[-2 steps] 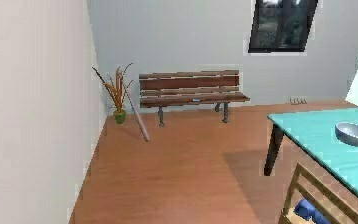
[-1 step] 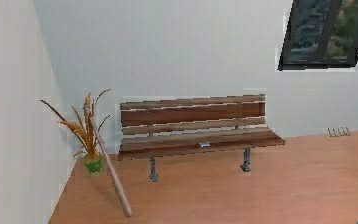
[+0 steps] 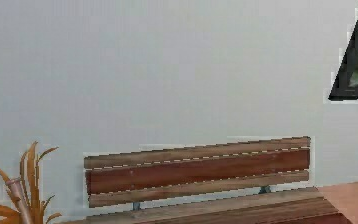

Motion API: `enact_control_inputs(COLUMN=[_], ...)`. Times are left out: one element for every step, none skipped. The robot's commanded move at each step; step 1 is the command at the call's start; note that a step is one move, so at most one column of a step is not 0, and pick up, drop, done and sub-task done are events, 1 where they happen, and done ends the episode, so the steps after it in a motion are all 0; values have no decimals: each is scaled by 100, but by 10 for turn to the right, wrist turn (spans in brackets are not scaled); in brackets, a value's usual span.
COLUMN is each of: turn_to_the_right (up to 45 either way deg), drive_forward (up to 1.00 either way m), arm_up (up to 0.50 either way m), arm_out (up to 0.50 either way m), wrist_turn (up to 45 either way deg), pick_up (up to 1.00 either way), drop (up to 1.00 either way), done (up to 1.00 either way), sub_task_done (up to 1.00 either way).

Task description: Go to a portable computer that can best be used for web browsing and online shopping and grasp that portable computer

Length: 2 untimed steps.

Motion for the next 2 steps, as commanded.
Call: enact_control_inputs(turn_to_the_right=[450, 180], drive_forward=[0, 0], arm_up=[0, 0], arm_out=[0, 0], wrist_turn=[0, 0], pick_up=[0, 0], drop=[0, 0], done=[0, 0], sub_task_done=[0, 0])
